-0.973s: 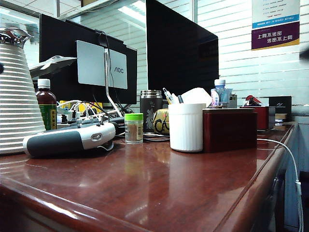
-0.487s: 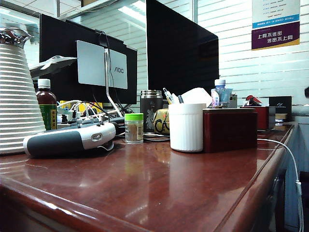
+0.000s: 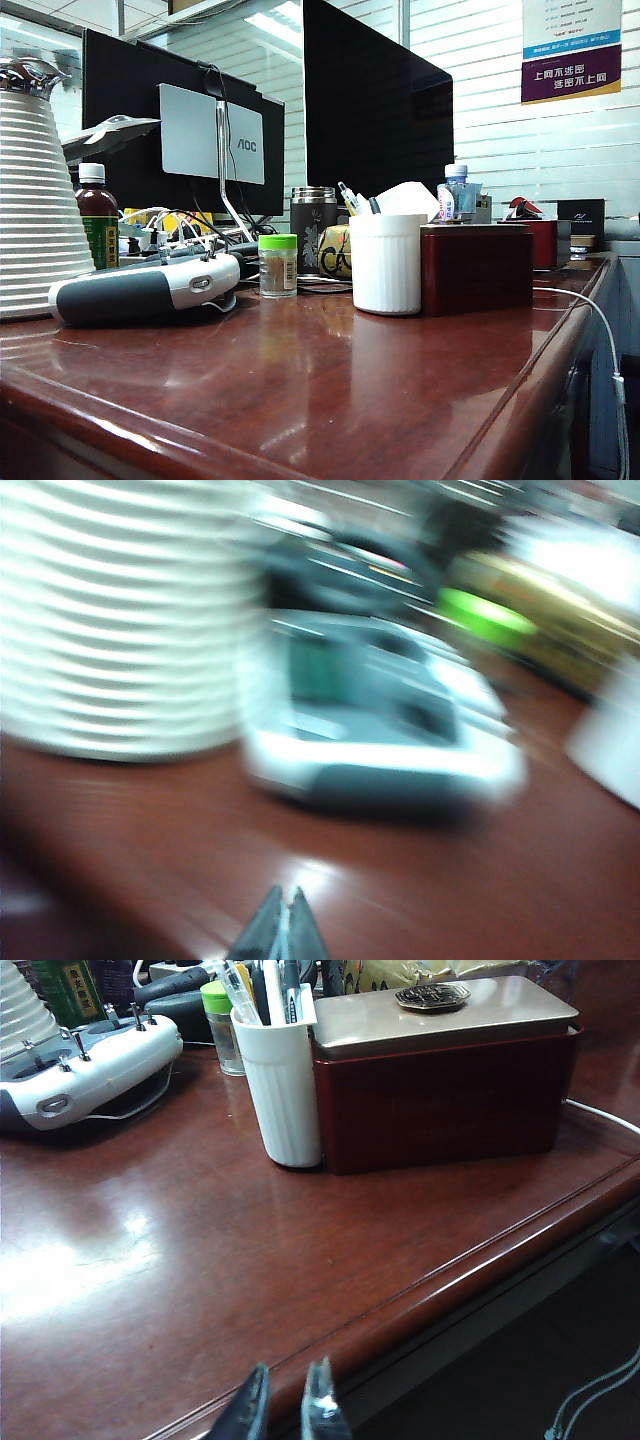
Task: Pick up all the pens on the desk and put them into the pen holder one by one.
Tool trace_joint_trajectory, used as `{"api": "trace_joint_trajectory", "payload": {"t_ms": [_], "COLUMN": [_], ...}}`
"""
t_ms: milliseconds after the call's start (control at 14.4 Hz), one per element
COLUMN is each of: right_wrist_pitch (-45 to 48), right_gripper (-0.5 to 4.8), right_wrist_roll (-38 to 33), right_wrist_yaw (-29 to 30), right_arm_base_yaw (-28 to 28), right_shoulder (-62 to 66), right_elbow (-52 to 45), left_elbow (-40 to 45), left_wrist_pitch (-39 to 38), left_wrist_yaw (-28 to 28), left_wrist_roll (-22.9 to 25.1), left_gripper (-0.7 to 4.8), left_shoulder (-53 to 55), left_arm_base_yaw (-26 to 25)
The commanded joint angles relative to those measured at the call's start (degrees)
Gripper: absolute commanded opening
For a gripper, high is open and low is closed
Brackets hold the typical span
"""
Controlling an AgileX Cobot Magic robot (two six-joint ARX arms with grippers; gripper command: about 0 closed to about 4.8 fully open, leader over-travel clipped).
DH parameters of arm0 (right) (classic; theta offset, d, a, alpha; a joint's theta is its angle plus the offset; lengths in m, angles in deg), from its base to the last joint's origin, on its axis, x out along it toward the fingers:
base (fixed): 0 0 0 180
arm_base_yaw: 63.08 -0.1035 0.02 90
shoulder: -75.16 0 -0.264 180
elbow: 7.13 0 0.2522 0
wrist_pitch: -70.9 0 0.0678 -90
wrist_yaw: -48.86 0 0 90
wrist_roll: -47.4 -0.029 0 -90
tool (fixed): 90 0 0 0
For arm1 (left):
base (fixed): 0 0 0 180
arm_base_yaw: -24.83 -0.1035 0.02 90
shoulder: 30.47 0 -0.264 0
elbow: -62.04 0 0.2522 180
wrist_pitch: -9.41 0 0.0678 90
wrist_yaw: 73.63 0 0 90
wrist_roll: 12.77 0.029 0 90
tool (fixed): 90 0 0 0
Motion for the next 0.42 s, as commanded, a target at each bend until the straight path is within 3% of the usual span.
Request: {"api": "trace_joint_trajectory", "payload": {"t_ms": [70,209,417], "right_wrist_pitch": [1.64,1.84,1.88], "right_gripper": [0.52,0.52,0.52], "right_wrist_roll": [0.02,0.02,0.02], "right_wrist_yaw": [3.32,3.34,3.34], "right_arm_base_yaw": [8.81,16.81,21.14], "right_shoulder": [-2.80,-2.80,-2.80], "right_elbow": [-0.24,-0.24,-0.24], "left_elbow": [0.11,0.11,0.11], "left_wrist_pitch": [-0.68,-0.87,-0.87], "left_wrist_yaw": [-0.22,-0.22,-0.20], "left_wrist_roll": [0.17,0.20,0.20], "left_gripper": [-0.05,-0.05,-0.05], "left_shoulder": [0.04,0.04,0.04], "left_arm_base_yaw": [-9.51,-10.88,-11.08]}}
